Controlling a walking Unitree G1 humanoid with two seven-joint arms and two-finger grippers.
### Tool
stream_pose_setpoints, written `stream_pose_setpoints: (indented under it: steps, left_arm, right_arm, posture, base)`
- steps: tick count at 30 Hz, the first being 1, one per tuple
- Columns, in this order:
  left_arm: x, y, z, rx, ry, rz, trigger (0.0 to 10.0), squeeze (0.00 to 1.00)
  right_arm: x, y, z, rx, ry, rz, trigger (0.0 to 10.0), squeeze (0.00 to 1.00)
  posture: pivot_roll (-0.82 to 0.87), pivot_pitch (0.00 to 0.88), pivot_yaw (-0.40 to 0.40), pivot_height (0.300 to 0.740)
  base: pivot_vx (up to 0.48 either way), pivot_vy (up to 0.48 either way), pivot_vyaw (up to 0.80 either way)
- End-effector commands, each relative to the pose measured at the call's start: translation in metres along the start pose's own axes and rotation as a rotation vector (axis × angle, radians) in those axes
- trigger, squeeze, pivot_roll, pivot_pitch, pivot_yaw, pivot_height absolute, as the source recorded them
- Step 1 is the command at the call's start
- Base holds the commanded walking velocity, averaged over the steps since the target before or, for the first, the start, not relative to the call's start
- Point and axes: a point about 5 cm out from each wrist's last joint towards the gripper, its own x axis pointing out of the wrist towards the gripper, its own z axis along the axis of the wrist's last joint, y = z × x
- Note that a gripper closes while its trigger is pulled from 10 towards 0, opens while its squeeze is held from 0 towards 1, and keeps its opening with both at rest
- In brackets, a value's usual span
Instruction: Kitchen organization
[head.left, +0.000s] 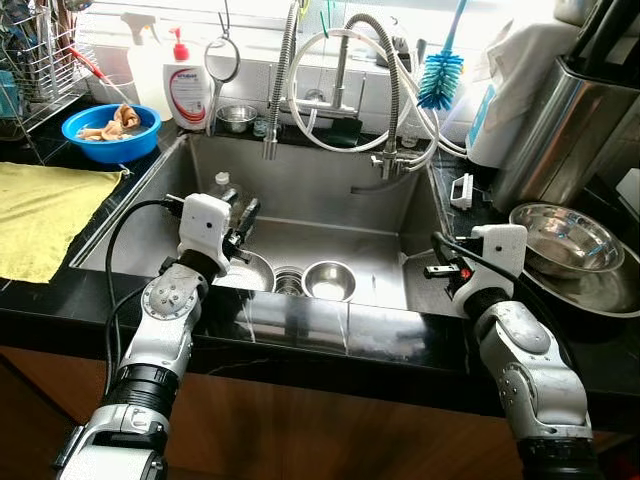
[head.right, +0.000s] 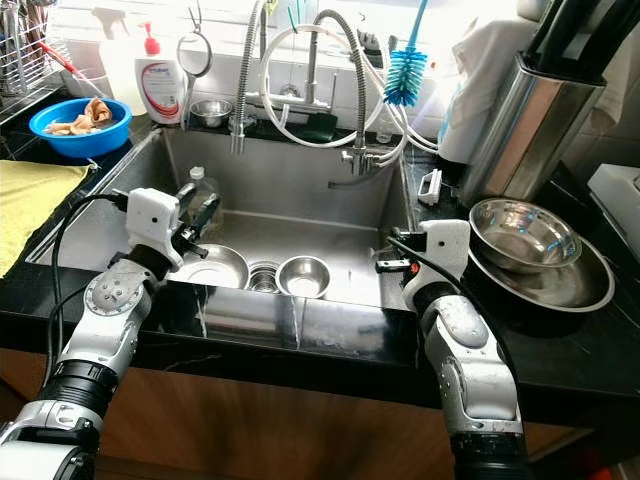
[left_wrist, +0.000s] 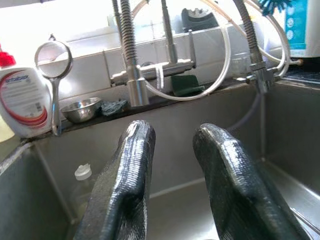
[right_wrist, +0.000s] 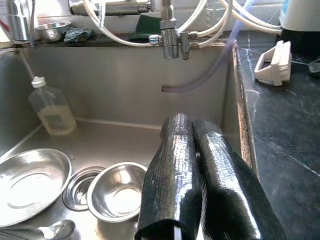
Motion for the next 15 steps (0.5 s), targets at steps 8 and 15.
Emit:
stream_pose_setpoints:
  steps: [8,15]
  left_arm:
    - [0.0087,-0.0028,0.0094,0.025,-0.034,-0.04,10.0,0.0]
    - [0.0041,-0.0032,0.0048,0.027,-0.02,-0.04,10.0,0.0]
  right_arm:
    - [0.0012,-0.0067,0.0004,0.023,-0.016,-0.043,10.0,0.19]
    - [0.0014,-0.0059,-0.0026,0.02,-0.01,-0.044,10.0,0.98]
  posture:
    - [0.12,0.0,-0.06,0.74]
    - [0.12,0.0,-0.068,0.74]
  base:
    - [0.0,0.0,0.0]
    - [0.0,0.0,0.0]
